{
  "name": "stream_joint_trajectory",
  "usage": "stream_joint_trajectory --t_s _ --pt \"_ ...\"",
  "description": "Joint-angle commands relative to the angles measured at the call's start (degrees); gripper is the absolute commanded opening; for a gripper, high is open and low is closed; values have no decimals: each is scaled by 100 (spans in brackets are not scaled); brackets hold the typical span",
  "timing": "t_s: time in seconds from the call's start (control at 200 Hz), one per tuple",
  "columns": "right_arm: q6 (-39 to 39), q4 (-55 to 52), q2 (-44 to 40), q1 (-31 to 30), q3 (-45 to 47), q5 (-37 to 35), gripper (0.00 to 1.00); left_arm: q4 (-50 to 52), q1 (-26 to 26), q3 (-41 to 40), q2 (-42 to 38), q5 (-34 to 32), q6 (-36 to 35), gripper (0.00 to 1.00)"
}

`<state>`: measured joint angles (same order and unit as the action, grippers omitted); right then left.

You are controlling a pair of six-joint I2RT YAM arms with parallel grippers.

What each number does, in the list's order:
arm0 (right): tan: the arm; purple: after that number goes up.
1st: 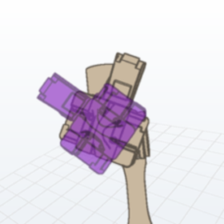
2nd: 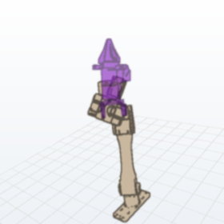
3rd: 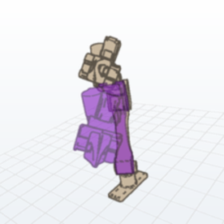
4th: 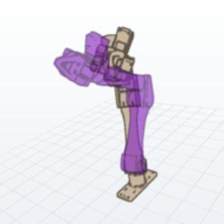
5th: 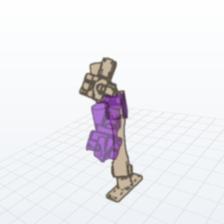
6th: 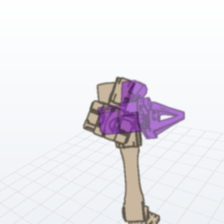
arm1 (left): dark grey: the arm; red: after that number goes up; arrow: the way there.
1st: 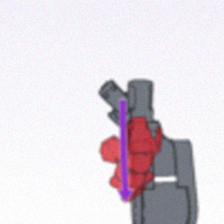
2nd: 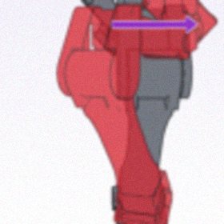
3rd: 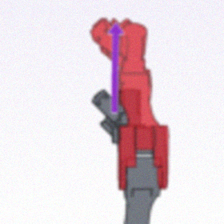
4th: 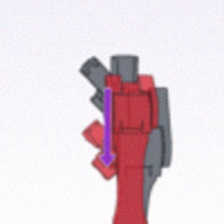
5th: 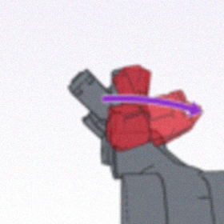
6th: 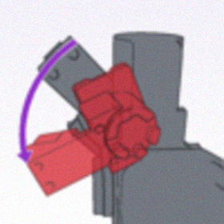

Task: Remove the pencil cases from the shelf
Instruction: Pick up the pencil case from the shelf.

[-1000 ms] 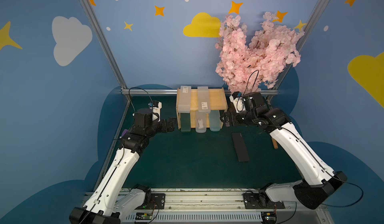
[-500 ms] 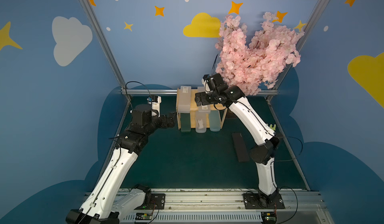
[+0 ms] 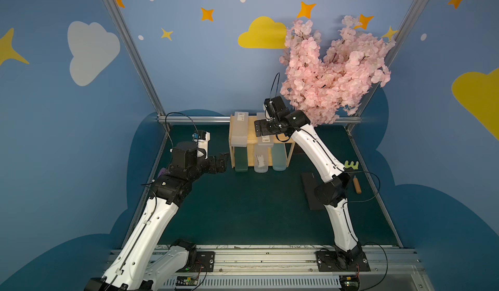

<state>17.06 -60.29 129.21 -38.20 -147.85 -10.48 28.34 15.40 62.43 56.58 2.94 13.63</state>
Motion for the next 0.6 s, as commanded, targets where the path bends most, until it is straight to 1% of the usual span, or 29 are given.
stream_joint_trajectory --t_s 0.0,0.596 --pt "61 -21 184 23 -160 -28 98 58 7 -54 -63 -22 -80 100" --pt "91 96 566 151 -363 218 98 86 7 -223 -84 -101 -184 100"
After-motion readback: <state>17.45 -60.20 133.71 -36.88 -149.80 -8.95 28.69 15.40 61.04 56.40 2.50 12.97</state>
